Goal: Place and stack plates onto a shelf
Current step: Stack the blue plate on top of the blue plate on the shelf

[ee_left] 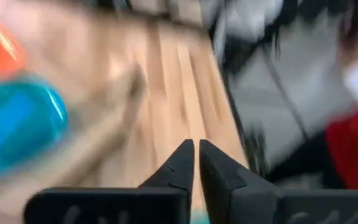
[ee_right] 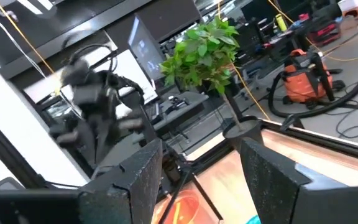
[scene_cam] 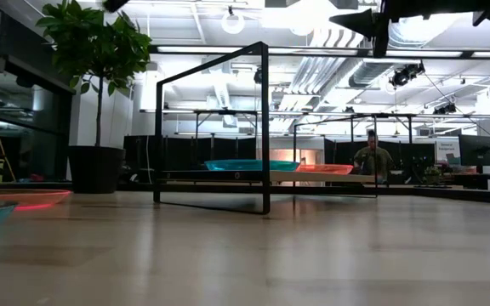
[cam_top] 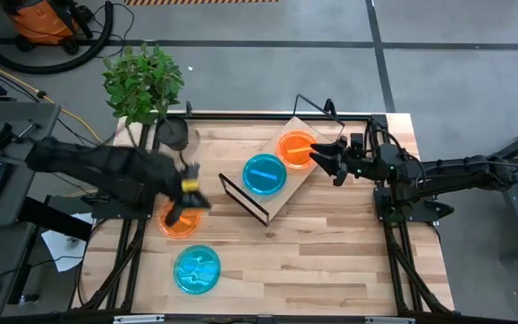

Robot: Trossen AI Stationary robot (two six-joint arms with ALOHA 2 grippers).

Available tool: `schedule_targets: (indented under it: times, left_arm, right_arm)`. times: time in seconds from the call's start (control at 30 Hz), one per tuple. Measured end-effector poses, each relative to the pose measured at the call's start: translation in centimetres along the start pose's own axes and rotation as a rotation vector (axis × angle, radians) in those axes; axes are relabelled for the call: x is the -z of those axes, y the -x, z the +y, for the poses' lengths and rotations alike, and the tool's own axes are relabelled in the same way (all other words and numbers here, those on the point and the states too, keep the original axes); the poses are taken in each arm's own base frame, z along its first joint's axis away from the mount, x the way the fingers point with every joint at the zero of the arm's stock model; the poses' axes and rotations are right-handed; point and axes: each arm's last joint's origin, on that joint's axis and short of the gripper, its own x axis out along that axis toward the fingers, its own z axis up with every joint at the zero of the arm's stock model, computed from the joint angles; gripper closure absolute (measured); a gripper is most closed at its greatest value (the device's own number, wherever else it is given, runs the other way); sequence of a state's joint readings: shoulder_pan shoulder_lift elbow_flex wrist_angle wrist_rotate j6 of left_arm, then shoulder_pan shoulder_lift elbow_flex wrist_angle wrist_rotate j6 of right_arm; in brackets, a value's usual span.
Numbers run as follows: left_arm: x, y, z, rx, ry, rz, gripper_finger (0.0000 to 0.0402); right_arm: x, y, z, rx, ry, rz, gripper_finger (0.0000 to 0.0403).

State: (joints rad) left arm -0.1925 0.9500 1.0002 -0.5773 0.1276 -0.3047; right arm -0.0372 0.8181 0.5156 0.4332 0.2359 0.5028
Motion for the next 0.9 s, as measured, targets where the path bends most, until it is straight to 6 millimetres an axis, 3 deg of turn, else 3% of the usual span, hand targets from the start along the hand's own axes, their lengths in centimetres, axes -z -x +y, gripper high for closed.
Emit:
schedule_targets:
  times: [0.23,0.47,0.7,0.9]
  left_arm:
    - [4.8,-4.3,-2.8,-0.042,-0.145,0.444,0.0304]
    - [7.4,-10.1,-3.8,-0.038,-0.306,0.638,0.0234]
    - [9.4,-14.7,-2.9,0.033,-0.351,0.755,0.0223]
    - [10.3,-16.8,-1.5,0.030,-0.364,0.812,0.0224]
  right_arm:
    - [0.5,0.0,-0.3,0.028,-0.049,0.048,0.0203]
    - [0.9,0.1,-0.5,0.052,-0.059,0.094,0.0203]
    - [1.1,0.1,-0.5,0.035,-0.074,0.118,0.0203]
    - [1.3,0.1,-0.5,0.023,-0.072,0.148,0.0203]
